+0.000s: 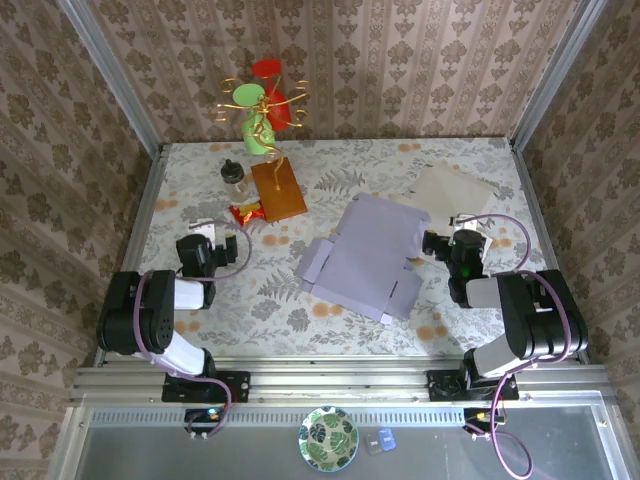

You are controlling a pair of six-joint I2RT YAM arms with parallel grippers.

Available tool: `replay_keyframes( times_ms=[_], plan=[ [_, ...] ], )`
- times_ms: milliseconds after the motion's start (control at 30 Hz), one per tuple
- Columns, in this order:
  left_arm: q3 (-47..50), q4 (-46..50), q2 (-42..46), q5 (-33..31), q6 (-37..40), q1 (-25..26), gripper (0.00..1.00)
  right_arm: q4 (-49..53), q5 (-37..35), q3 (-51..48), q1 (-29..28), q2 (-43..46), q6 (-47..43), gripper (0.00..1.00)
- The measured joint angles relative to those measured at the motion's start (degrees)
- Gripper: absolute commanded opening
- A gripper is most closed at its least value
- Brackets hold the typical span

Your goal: Fold the paper box

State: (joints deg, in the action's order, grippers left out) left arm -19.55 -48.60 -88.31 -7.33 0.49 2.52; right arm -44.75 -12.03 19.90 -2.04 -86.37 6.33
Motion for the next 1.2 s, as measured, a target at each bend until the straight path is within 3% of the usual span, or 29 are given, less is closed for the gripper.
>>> replay_keyframes(
  times_ms=[1000,1200],
  plan=[
    [-0.48,-4.76,-0.24,-0.96,0.83,0.0,1.0,-4.92,-1.36,0.68,-0.26,-0.39,-0.66,1.0],
    [3.26,-12.26,-0.24,-4.94,1.44,1.25,1.0,-7.48,-2.51,-0.46,-1.09,0.11,-1.53,1.0]
  ],
)
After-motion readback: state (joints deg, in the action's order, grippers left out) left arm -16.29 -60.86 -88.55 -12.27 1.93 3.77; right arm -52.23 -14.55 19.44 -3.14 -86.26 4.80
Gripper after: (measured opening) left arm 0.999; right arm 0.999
